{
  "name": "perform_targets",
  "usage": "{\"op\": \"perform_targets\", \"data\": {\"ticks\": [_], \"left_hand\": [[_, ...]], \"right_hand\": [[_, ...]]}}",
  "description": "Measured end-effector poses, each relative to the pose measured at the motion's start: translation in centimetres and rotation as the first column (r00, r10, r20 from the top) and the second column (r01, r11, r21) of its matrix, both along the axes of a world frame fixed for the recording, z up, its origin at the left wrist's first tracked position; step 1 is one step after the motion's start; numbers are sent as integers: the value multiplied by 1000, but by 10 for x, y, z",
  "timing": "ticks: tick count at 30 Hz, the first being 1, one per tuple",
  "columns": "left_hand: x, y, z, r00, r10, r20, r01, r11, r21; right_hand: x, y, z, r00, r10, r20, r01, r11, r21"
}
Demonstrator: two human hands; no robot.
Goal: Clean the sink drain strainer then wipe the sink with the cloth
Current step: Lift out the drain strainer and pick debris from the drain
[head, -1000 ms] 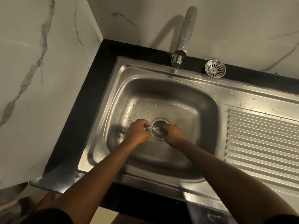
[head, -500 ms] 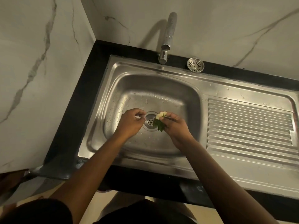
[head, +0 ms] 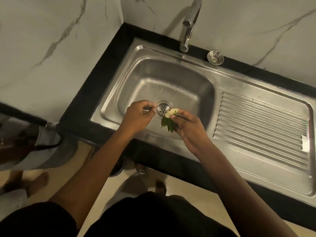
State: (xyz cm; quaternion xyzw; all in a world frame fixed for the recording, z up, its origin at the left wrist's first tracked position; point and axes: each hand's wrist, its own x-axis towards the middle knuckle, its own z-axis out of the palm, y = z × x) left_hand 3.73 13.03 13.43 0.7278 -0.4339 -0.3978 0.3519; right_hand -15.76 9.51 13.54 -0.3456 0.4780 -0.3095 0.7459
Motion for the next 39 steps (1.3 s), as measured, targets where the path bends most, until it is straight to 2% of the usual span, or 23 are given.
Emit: {"op": "perform_targets", "data": {"ticks": [8,14,19,24,29,35,39], "left_hand": [[-21,106,-8,966,246,-81,-247,969,-8],[-17,192,-25,909,409,-84,-403,912,76],[-3,247,-49,844,532,-63,-517,840,164],[12,295,-98,770,635,-66,-606,759,238],[38,326,-162,714,697,-61,-652,695,302],[65,346,-254,670,742,-21,-688,631,359],[70,352,-308,667,745,-19,-675,614,408]], "right_hand": [[-5,60,10,973,227,-39,-228,973,-37],[16,111,5,905,419,-73,-420,907,-4],[48,153,-25,831,539,-137,-541,841,25],[81,192,-80,768,613,-188,-601,790,120],[124,215,-159,750,611,-251,-583,791,185],[173,223,-274,761,534,-369,-466,845,262],[195,219,-347,729,492,-476,-409,871,273]]}}
